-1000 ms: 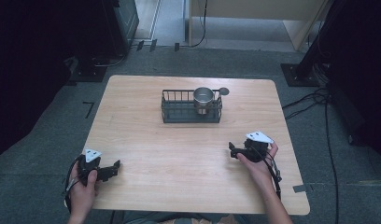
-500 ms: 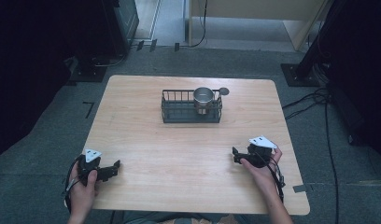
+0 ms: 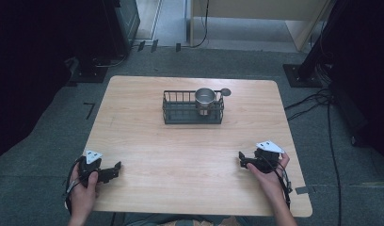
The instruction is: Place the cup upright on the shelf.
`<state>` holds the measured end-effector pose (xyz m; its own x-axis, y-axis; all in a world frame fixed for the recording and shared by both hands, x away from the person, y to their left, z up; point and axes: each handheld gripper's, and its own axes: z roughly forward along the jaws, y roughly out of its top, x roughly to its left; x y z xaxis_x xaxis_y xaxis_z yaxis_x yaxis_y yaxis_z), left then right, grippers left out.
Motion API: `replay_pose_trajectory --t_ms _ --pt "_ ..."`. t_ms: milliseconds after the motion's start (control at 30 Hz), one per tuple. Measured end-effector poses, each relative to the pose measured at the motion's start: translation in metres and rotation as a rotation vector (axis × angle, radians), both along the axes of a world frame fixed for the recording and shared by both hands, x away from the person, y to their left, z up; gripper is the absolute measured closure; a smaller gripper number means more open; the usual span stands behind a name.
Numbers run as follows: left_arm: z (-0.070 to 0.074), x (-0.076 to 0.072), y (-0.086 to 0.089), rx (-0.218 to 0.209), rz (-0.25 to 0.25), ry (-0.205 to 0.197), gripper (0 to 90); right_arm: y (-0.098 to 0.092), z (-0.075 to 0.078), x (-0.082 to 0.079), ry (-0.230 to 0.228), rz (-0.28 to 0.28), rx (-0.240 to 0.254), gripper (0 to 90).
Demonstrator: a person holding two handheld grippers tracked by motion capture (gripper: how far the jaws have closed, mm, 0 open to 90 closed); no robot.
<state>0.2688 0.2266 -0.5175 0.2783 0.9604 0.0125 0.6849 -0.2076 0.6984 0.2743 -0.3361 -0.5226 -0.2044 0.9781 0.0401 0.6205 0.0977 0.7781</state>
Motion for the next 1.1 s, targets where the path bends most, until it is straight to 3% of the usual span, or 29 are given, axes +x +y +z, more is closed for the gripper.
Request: replay_pose_trajectory --t_ms 700,900,1100 --pt "0.000 0.000 0.000 0.001 0.000 0.000 7.2 -0.026 -0.002 -0.029 0.047 -0.020 -0.030 1.6" --pt "0.000 0.000 0.000 0.001 0.000 0.000 7.2 -0.033 -0.004 -0.032 0.089 -0.036 -0.035 1.1" --pt "0.000 0.000 0.000 0.001 0.000 0.001 7.2 -0.033 -0.004 -0.032 0.094 -0.031 -0.030 0.7"
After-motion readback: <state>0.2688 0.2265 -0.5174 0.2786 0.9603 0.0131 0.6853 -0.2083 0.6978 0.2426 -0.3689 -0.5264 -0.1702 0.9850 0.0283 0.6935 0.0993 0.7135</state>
